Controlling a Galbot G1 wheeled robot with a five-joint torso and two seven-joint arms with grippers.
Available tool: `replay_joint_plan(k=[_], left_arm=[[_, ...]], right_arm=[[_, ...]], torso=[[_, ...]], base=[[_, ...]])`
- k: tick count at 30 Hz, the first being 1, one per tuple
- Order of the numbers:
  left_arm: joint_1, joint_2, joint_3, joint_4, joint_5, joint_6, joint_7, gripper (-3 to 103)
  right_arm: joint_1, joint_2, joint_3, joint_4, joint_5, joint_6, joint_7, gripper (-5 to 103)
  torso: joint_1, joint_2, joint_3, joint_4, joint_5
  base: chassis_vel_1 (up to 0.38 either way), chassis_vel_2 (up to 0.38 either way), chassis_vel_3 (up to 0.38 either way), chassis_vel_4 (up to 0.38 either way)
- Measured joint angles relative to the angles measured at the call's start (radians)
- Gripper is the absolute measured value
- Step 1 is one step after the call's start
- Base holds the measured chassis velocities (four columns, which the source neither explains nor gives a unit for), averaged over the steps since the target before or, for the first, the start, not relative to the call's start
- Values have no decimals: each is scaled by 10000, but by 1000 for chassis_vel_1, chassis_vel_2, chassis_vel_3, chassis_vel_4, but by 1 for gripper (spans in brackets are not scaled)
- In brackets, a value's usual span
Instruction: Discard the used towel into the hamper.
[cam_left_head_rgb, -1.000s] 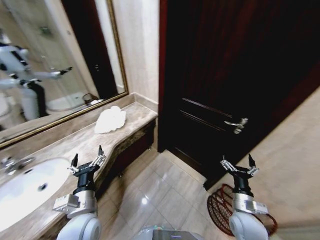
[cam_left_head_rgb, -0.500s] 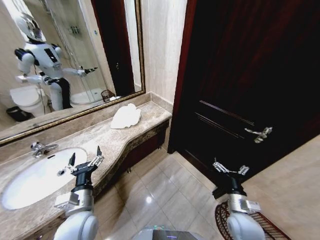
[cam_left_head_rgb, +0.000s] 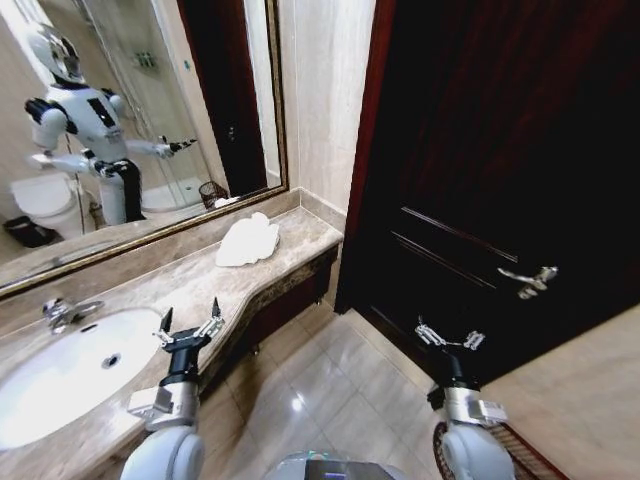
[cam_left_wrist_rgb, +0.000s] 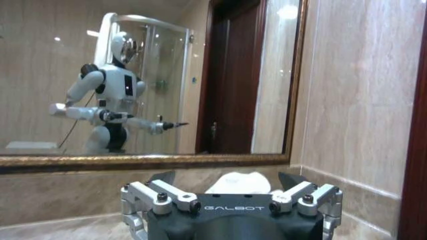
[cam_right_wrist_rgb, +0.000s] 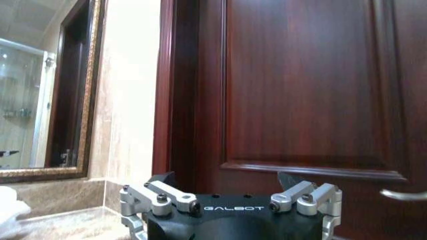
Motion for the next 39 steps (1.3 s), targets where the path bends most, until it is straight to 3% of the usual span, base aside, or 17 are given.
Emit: replay_joint_plan(k=[9,13,15,16,18,25,26,30,39], left_arm=[[-119,234,-152,-32,-505,249,79,100],[-234,596,-265,-22,-1220,562,107,100],[-435,1100,-491,81,-1971,973,99,100],[-435,1100,-491,81,-1971,973,99,100],[-680,1786,-959,348,-2619,1366,279,100],[-1522,3527,-1855,1591,-3806,1944,170,100],[-1522,3527,-1855,1591,-3806,1944,170,100],[-2377,4774,-1876,2839,-4471,2293,60,100],[-3693,6090,-1287,4274,-5369,2533,378,100]], right_arm=[[104,6,63,12,-87,293,189,100],[81,31,143,2,-114,476,258,100],[5,-8,258,55,81,591,97,100],[5,-8,258,55,81,591,97,100],[-82,-109,317,220,566,492,-131,100],[62,-415,396,351,815,213,-559,100],[62,-415,396,351,815,213,-559,100],[333,-464,324,453,797,-64,-619,100],[391,-351,59,337,402,223,-295,100]], torso=[[-3,0,-1,-2,-7],[3,-1,1,1,-3],[9,-4,3,0,-4],[9,-4,3,0,-4],[0,-3,0,-2,-6],[-15,5,-4,-1,-5],[-15,5,-4,-1,-5],[-4,2,-1,-1,-6],[-2,1,0,-3,-7]], base=[[-185,196,202,-200],[-183,159,169,-150],[-97,87,82,-64],[-75,87,82,-29],[0,0,0,0],[23,-22,-20,16],[0,0,0,0],[0,0,0,0],[0,0,0,0]])
